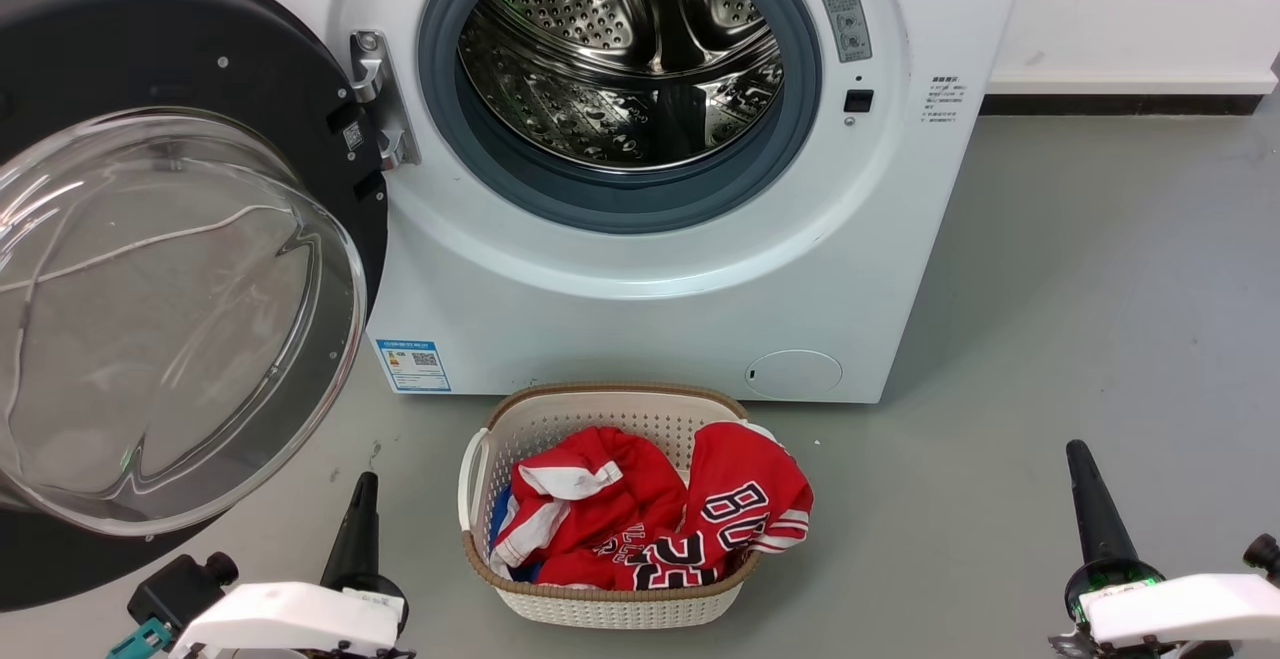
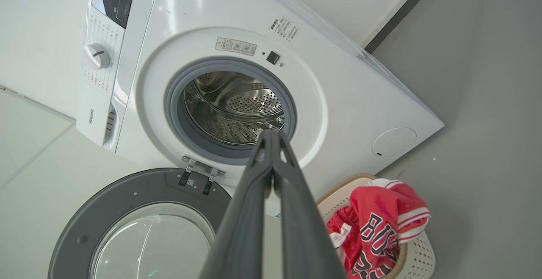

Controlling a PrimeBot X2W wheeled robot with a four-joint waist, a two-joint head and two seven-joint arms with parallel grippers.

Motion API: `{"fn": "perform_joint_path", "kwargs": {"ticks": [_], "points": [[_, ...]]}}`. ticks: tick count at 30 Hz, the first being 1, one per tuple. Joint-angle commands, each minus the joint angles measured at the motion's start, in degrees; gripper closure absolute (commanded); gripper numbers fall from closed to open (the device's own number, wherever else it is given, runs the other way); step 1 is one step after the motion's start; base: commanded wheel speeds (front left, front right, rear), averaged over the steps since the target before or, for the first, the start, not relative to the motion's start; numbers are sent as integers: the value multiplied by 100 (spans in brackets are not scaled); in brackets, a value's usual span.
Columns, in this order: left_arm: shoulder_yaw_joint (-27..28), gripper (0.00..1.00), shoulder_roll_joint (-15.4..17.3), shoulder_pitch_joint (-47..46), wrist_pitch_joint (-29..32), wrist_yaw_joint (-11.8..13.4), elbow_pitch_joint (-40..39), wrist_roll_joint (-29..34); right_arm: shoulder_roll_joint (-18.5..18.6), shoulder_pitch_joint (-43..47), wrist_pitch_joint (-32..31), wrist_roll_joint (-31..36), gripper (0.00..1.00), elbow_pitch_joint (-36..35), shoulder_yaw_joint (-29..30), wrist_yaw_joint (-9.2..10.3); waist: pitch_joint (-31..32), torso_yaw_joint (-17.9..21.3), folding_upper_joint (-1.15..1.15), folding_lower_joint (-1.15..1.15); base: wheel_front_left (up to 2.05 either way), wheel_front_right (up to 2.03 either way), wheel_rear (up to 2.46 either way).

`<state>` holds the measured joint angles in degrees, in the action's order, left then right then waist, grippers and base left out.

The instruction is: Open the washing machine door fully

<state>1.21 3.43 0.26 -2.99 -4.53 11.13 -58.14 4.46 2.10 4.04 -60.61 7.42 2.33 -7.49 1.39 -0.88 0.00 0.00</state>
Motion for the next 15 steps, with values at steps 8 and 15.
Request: {"fn": "perform_joint_path", "kwargs": {"ticks": [8, 15], "points": [[89, 100, 36, -237, 153, -72, 7, -620, 43, -256, -146, -607, 100, 77, 35, -1, -19, 11, 0, 0, 0, 0, 0], [144, 100, 35, -297, 261, -116, 50, -1045, 41, -337, -254, -1019, 100, 161, 56, -1, -36, 20, 0, 0, 0, 0, 0]]}}
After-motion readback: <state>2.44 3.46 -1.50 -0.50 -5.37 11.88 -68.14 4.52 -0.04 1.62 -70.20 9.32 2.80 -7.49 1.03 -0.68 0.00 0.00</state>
